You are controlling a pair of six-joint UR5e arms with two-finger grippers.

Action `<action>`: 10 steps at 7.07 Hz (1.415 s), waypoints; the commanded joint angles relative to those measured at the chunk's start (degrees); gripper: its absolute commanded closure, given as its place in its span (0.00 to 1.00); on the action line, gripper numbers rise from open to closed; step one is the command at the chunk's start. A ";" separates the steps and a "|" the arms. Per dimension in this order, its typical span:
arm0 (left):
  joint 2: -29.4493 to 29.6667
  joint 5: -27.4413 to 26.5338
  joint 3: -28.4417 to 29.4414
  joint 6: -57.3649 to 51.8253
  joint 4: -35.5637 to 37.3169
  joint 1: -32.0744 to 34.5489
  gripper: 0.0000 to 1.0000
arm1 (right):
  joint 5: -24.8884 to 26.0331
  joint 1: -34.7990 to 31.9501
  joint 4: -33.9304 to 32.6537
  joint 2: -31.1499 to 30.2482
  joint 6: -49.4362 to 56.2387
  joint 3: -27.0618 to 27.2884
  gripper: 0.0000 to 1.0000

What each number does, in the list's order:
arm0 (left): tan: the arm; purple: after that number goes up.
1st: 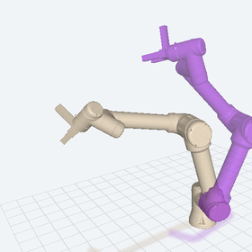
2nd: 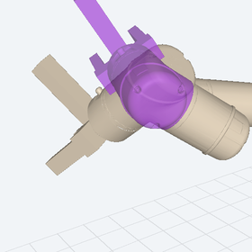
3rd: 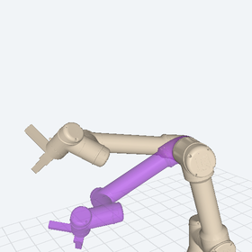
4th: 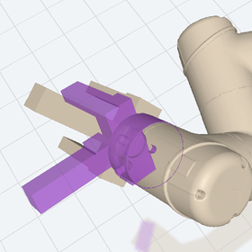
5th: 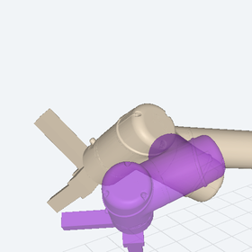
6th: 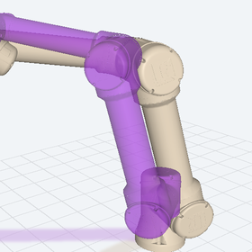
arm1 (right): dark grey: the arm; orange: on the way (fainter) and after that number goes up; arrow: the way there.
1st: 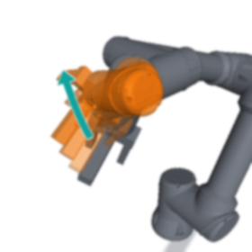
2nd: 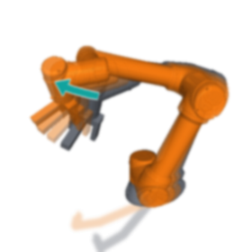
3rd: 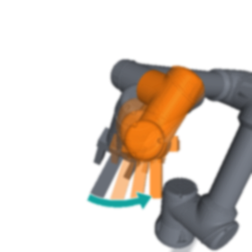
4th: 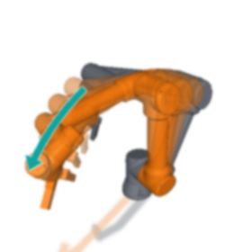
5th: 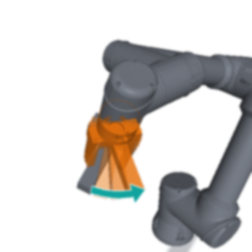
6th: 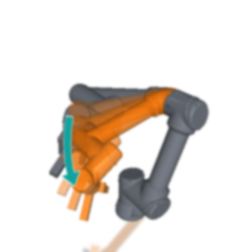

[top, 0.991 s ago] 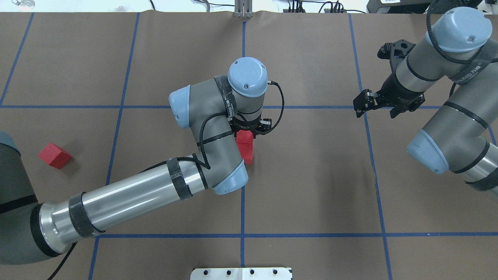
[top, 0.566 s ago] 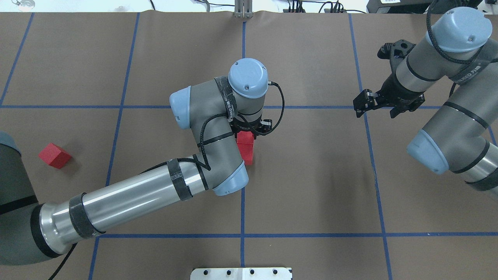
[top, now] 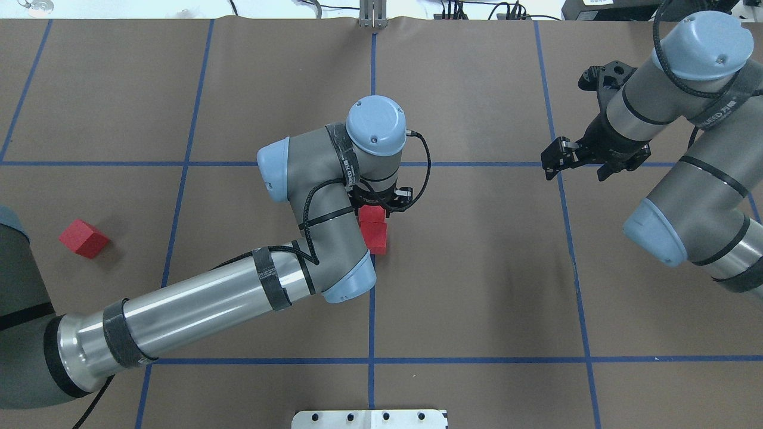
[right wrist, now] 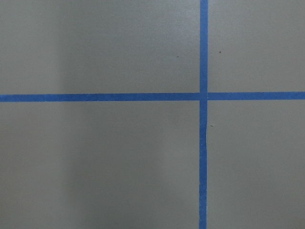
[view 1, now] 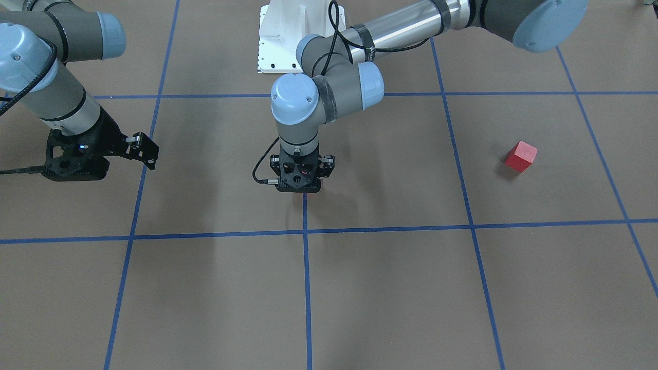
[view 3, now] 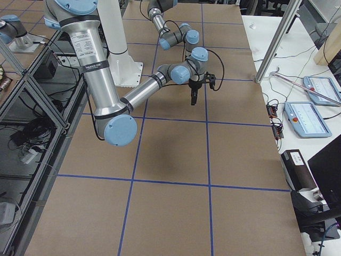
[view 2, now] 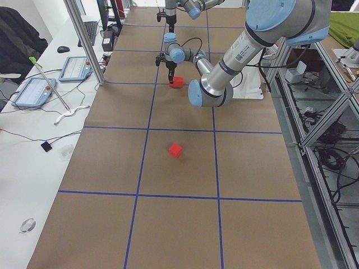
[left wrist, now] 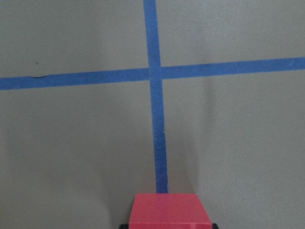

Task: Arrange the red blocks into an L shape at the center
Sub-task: 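Lower the held cube onto the center cube with the left gripper, then open the left gripper and move it toward the remaining red cube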

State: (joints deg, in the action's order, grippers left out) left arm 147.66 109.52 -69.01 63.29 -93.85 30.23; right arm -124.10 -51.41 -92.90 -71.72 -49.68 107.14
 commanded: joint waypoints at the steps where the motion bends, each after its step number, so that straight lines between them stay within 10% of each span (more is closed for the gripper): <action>1: -0.10 -0.01 -0.25 0.16 -0.11 0.00 0.00 | 0.00 0.00 0.00 0.09 0.02 0.00 0.00; 5: -2.71 0.08 -10.47 0.08 4.60 0.79 0.00 | 0.00 0.00 0.00 0.09 0.02 0.00 0.00; 10: -37.65 0.78 -39.69 -18.13 2.99 10.69 0.00 | 0.09 -0.27 0.00 0.09 0.02 0.00 0.00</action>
State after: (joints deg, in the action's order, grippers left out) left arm 118.45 109.85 -104.62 53.17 -88.68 36.65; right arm -124.09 -51.66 -92.90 -71.63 -49.66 107.14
